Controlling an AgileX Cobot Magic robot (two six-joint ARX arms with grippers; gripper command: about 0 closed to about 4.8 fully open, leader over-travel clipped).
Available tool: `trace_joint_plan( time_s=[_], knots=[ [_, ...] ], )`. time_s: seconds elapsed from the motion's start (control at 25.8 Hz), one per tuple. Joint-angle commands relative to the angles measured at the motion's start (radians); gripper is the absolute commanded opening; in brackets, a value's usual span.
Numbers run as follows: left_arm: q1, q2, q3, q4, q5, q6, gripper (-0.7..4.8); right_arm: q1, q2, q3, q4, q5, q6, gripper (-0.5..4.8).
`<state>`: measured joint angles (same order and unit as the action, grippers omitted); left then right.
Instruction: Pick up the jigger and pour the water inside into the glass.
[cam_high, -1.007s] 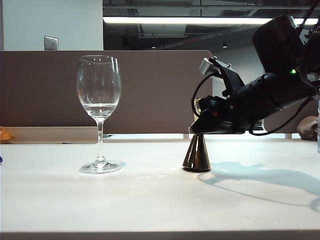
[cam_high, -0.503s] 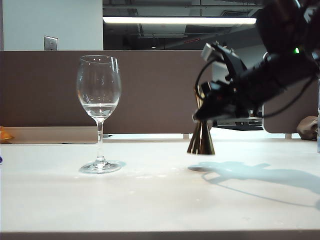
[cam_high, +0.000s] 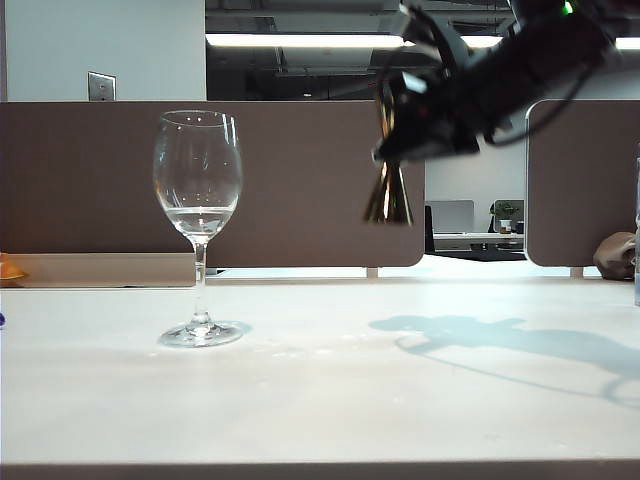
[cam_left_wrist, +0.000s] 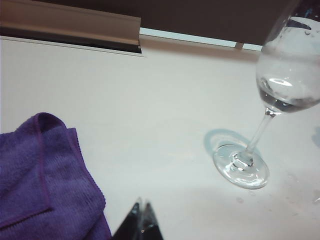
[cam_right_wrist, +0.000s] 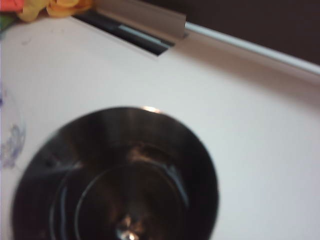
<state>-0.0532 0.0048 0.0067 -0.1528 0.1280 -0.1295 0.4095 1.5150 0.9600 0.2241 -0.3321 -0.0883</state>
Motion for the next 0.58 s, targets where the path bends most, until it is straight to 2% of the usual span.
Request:
trace_joint_plan(
  time_s=[0.04, 0.31, 0.58],
  knots=[
    [0.002, 0.001, 0.001, 0.011, 0.0, 0.002, -0.05, 0.004, -0.008, 0.072, -0.061, 0.001, -0.003, -0.06],
    [0.002, 0.001, 0.001, 0.011, 0.0, 0.002, -0.05, 0.038, -0.005, 0.246, -0.192, 0.043, -0.047, -0.06],
    [0.002, 0.001, 0.001, 0.012, 0.0, 0.002, -0.05, 0.067, 0.024, 0.319, -0.26, 0.07, -0.047, -0.06]
  ],
)
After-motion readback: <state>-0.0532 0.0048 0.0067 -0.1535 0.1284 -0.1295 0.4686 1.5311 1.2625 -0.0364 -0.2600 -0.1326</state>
